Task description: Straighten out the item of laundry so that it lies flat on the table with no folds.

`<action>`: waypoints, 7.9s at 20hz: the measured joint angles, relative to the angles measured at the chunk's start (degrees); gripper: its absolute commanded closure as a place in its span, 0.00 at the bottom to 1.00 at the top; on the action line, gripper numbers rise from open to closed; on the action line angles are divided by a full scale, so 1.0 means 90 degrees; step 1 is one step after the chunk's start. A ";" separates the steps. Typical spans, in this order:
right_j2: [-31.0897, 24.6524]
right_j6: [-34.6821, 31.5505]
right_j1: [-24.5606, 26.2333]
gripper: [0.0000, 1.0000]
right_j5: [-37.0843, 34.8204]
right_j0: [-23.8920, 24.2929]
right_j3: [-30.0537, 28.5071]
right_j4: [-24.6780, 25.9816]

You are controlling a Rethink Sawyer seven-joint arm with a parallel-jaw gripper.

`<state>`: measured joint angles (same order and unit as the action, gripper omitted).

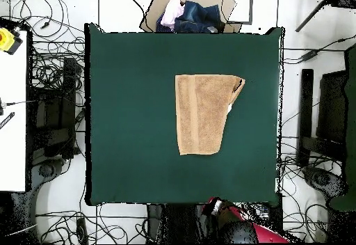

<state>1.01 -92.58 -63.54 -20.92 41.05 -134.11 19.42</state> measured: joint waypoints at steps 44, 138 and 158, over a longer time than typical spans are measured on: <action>-0.1072 -0.0001 0.2291 0.00 -0.2423 -0.1286 0.4388 -0.0372; 0.0857 -0.0732 0.5419 0.00 -0.2648 -0.1602 0.8120 -0.0396; 0.0817 -0.0730 0.5346 0.00 -0.2552 -0.1836 0.8314 -0.0079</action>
<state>8.37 -99.15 -15.43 -43.88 24.53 -59.29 18.72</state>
